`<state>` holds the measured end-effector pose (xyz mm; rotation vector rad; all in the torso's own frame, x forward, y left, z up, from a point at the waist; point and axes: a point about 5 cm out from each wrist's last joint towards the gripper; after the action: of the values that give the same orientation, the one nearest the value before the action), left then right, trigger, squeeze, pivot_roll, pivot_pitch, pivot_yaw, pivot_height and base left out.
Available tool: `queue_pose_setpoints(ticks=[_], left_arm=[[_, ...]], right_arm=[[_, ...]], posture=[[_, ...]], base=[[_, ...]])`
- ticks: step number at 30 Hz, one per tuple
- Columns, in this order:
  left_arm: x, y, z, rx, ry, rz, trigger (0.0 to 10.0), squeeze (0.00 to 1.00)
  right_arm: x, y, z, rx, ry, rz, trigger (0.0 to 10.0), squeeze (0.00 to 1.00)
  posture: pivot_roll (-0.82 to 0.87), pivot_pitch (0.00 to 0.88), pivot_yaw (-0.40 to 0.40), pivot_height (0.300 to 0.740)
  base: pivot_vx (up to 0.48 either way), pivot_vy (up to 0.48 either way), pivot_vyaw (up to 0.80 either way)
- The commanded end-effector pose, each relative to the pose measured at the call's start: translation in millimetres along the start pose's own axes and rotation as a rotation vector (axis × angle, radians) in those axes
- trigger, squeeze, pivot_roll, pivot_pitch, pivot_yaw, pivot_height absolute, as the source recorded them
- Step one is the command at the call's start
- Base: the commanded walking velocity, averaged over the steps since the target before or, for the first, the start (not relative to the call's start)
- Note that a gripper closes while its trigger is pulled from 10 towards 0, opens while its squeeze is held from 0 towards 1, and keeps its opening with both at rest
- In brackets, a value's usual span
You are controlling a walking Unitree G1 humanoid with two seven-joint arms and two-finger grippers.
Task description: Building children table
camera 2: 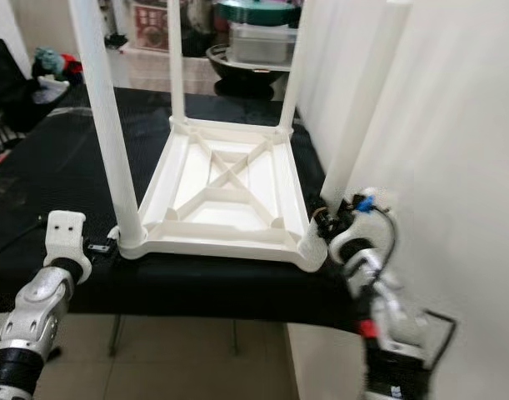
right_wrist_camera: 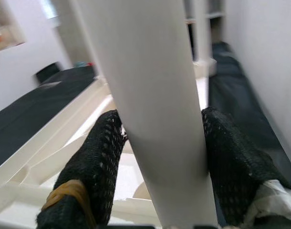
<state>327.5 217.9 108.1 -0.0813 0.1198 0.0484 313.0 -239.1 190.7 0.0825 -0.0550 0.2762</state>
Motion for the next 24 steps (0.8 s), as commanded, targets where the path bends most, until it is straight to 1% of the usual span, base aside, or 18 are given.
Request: queue_pose_setpoints(ticks=[1, 5, 6, 7, 8, 9, 10, 11, 12, 13, 15, 16, 17, 18, 19, 21, 22, 24], left_arm=[[0.7, -16.1, -9.2, 0.005, 0.04, -0.06, 10.0, 0.0], [0.9, -15.9, -9.3, 0.005, 0.04, -0.059, 10.0, 0.0], [0.9, -15.9, -9.3, 0.005, 0.04, -0.059, 10.0, 0.0], [1.1, -15.7, -9.2, 0.006, 0.04, -0.06, 10.0, 0.0], [1.3, -15.7, -8.8, 0.007, 0.04, -0.06, 10.0, 0.0], [1.4, -15.7, -8.5, 0.008, 0.039, -0.061, 10.0, 0.0], [1.4, -15.7, -8.5, 0.008, 0.039, -0.061, 10.0, 0.0], [1.6, -15.5, -8.2, 0.009, 0.039, -0.062, 10.0, 0.0], [1.8, -15.5, -8.0, 0.01, 0.039, -0.063, 10.0, 0.0], [1.8, -15.5, -8.0, 0.01, 0.039, -0.063, 10.0, 0.0], [2.2, -16.1, -7.3, 0.012, 0.038, -0.067, 10.0, 0.0], [2.2, -16.1, -7.3, 0.012, 0.038, -0.067, 10.0, 0.0], [2.5, -17.1, -7.1, 0.015, 0.038, -0.075, 10.0, 0.0], [2.7, -18.9, -7.0, 0.017, 0.04, -0.091, 10.0, 0.0], [2.7, -18.9, -7.0, 0.017, 0.04, -0.091, 10.0, 0.0], [1.4, -27.2, -6.4, 0.022, 0.041, -0.165, 10.0, 0.0], [0.6, -30.3, -6.2, 0.025, 0.041, -0.192, 10.0, 0.0], [-0.3, -32.7, -6.3, 0.031, 0.039, -0.197, 10.0, 0.0]], right_arm=[[8.1, 4.8, -2.5, 0.001, 0.005, 0.126, 10.0, 0.0], [8.2, -3.9, -0.9, 0.006, -0.005, 0.145, 10.0, 0.0], [8.2, -3.9, -0.9, 0.006, -0.005, 0.145, 10.0, 0.0], [9.5, -6.1, -0.2, 0.007, -0.011, 0.143, 9.7, 0.0], [11.3, -6.6, -0.3, 0.014, -0.019, 0.135, 3.1, 0.0], [12.7, -6.7, -0.8, 0.02, -0.026, 0.127, 1.1, 0.0], [12.7, -6.7, -0.8, 0.02, -0.026, 0.127, 1.1, 0.0], [14.3, -7.0, -2.9, 0.02, -0.023, 0.098, 0.0, 0.0], [15.6, -7.8, -4.9, 0.018, -0.024, 0.053, 0.0, 0.0], [15.6, -7.8, -4.9, 0.018, -0.024, 0.053, 0.0, 0.0], [16.9, -14.2, -11.5, 0.021, -0.01, -0.097, 0.0, 0.0], [16.9, -14.2, -11.5, 0.021, -0.01, -0.097, 0.0, 0.0], [15.4, -17.2, -15.5, 0.015, -0.004, -0.195, 0.0, 0.0], [14.0, -19.0, -19.5, 0.021, -0.005, -0.262, 0.0, 0.0], [14.0, -19.0, -19.5, 0.021, -0.005, -0.262, 0.0, 0.0], [11.9, -17.2, -25.9, 0.03, -0.014, -0.32, 0.0, 0.0], [11.3, -15.8, -27.8, 0.031, -0.015, -0.328, 0.0, 0.0], [7.7, -14.9, -31.5, 0.018, 0.001, -0.415, 0.0, 0.0]], posture=[[0.04, 0.0, -0.11, 0.74], [0.05, 0.0, -0.112, 0.74], [0.05, 0.0, -0.112, 0.74], [0.05, 0.0, -0.112, 0.74], [0.05, 0.0, -0.111, 0.74], [0.05, 0.0, -0.111, 0.74], [0.05, 0.0, -0.111, 0.74], [0.05, 0.0, -0.109, 0.74], [0.05, 0.0, -0.106, 0.74], [0.05, 0.0, -0.106, 0.74], [0.05, 0.0, -0.104, 0.74], [0.05, 0.0, -0.104, 0.74], [0.05, 0.0, -0.099, 0.74], [0.05, 0.0, -0.098, 0.74], [0.05, 0.0, -0.098, 0.74], [0.05, 0.0, -0.092, 0.74], [0.05, 0.0, -0.092, 0.74], [0.05, 0.0, -0.092, 0.74]], base=[[0.0, 0.0, 0.0], [0.0, 0.0, 0.0], [0.0, 0.0, 0.0], [0.0, 0.0, 0.0], [0.0, 0.0, 0.0], [0.0, 0.0, 0.0], [0.0, 0.0, 0.0], [0.0, 0.0, 0.0], [0.0, 0.0, 0.0], [0.0, 0.0, 0.0], [0.0, 0.0, 0.0], [0.0, 0.0, 0.0], [0.0, 0.0, 0.0], [0.0, 0.0, 0.0], [0.0, 0.0, 0.0], [0.0, 0.0, 0.0], [0.0, 0.0, 0.0], [0.0, 0.0, 0.0]])
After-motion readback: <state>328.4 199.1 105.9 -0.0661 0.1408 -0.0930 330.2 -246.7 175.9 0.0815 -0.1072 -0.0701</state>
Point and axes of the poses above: a point about 5 cm out from each wrist's last joint towards the gripper, its own x axis pointing out of the wrist towards the gripper, its own z axis along the axis of the wrist's last joint, y = z × x, and after that the axes turned 10 degrees about -x, right-handed
